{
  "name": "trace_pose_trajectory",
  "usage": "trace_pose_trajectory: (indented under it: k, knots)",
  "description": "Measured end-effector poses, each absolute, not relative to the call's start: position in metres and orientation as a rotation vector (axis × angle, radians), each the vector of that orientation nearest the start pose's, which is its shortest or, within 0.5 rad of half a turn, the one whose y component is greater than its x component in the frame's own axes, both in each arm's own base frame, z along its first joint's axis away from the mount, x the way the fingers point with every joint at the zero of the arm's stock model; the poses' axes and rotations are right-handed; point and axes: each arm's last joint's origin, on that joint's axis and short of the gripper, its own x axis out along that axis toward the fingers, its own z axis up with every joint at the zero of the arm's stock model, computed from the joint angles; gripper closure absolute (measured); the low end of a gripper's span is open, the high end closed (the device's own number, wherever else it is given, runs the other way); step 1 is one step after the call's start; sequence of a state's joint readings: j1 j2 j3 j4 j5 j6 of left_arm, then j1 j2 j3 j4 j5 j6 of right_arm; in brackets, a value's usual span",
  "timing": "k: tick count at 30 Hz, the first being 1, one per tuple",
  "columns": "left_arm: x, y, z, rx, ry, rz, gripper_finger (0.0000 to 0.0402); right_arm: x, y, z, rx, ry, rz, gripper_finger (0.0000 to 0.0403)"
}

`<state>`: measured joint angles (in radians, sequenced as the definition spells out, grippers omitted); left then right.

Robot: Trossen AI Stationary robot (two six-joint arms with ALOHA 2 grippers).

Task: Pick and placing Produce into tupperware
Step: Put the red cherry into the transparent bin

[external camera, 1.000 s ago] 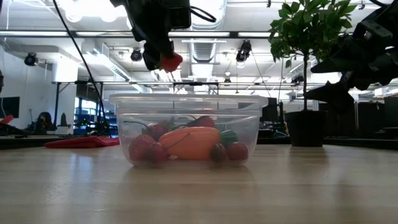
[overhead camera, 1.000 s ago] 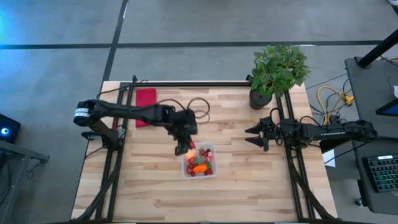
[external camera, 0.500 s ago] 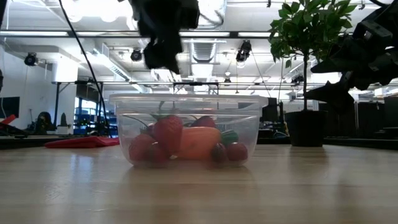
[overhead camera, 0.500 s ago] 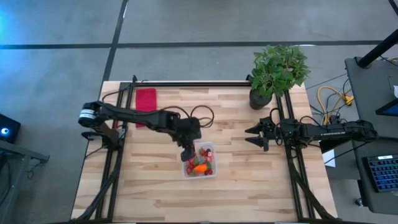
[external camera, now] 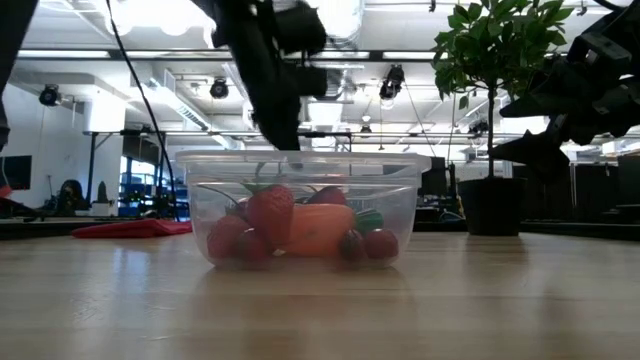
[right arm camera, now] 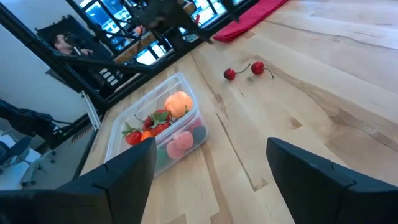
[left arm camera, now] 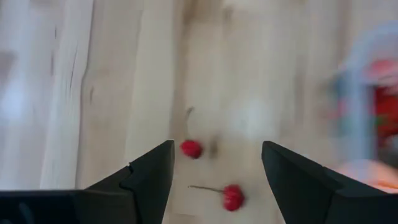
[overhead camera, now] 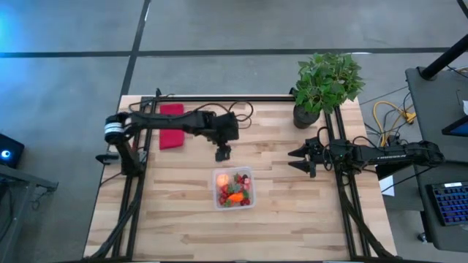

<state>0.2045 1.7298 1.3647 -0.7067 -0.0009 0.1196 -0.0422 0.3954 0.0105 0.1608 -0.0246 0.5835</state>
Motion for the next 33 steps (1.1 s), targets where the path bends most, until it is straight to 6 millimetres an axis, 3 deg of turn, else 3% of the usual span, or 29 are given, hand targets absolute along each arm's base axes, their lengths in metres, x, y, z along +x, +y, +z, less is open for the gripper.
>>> trace_pose_trajectory:
  k: [5,14,33]
  knots:
    - [0.357,0.096,0.218,-0.044,1.151,0.122,0.0173,0.12,-0.004,0.147,0.588,0.212,-0.082,0.0109]
    - [0.365,0.098,0.182,0.03,1.25,0.012,0.0173,0.12,-0.004,0.147,0.588,0.212,-0.082,0.011]
    - [0.367,0.099,0.168,0.027,1.237,-0.005,0.0173,0.12,-0.004,0.147,0.588,0.212,-0.082,0.0107]
